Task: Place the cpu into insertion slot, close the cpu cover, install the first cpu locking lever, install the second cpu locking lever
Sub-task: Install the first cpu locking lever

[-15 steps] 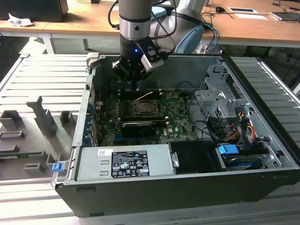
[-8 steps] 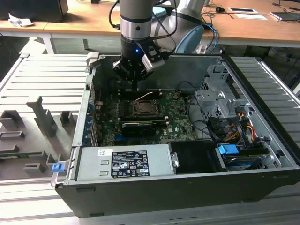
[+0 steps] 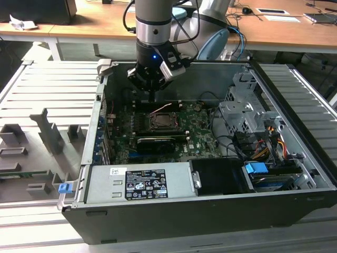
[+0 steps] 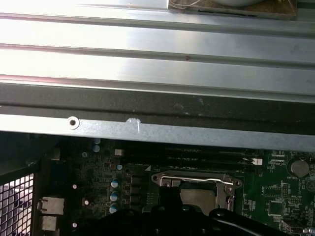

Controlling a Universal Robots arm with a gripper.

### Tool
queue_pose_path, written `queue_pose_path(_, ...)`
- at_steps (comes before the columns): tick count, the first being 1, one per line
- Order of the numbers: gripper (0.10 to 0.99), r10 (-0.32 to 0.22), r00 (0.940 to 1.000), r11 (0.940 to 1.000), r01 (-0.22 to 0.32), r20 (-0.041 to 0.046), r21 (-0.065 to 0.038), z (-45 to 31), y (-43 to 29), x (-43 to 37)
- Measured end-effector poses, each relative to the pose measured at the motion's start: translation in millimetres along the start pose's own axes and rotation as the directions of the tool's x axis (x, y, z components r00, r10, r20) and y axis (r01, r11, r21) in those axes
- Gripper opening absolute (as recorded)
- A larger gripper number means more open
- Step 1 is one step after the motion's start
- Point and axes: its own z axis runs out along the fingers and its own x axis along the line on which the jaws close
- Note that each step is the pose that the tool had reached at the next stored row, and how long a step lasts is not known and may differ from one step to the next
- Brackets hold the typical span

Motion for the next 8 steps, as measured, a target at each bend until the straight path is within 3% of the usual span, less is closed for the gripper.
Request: queue_pose_path(8,0.106,0.0,1.0,1.0,0.0,0.0,0.0,0.0,-0.1,-1.6)
